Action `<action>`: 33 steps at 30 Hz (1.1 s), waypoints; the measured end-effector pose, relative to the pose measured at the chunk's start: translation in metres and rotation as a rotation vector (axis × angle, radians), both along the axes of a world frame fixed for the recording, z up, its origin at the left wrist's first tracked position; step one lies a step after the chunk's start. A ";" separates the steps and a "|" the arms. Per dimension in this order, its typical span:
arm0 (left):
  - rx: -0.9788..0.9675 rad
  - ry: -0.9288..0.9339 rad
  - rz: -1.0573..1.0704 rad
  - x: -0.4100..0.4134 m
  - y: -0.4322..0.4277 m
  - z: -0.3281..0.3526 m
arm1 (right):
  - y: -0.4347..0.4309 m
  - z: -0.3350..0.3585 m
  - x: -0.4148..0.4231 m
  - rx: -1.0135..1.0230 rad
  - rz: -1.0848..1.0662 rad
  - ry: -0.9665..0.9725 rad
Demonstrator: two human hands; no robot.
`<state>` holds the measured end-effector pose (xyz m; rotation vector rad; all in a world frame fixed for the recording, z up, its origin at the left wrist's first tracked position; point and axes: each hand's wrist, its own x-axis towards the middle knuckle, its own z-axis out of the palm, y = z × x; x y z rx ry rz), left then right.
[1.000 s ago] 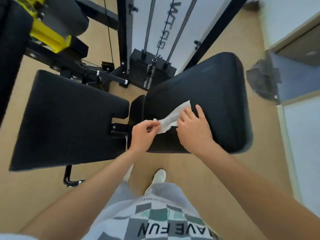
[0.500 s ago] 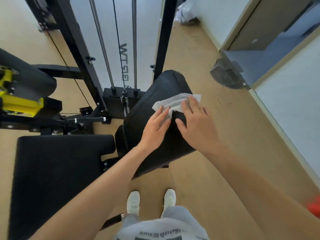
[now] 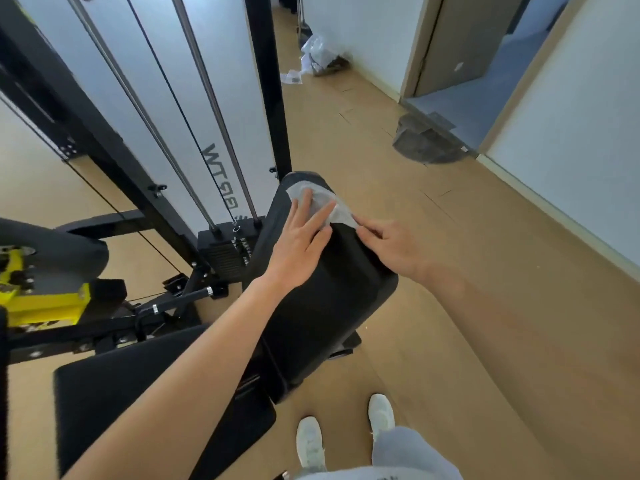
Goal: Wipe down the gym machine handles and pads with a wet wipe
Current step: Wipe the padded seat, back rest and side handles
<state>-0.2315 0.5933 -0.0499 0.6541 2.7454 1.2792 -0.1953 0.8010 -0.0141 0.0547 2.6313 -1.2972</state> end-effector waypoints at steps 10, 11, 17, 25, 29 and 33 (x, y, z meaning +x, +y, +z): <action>0.011 -0.037 -0.093 0.105 0.000 -0.028 | 0.010 -0.016 0.101 -0.312 -0.200 0.102; 0.023 -0.047 -0.091 0.111 0.000 -0.029 | 0.010 -0.015 0.106 -0.322 -0.209 0.117; 0.093 0.066 0.110 0.118 0.011 -0.012 | 0.009 -0.021 0.105 -0.167 -0.361 0.236; 0.023 0.059 0.091 0.078 0.043 0.005 | -0.009 -0.014 0.074 -0.120 -0.197 0.300; 0.065 0.129 0.070 0.084 0.040 -0.009 | -0.002 -0.027 0.090 -0.275 -0.305 0.272; 0.085 0.225 0.073 0.108 0.037 -0.018 | -0.015 -0.044 0.113 -0.514 -0.471 0.317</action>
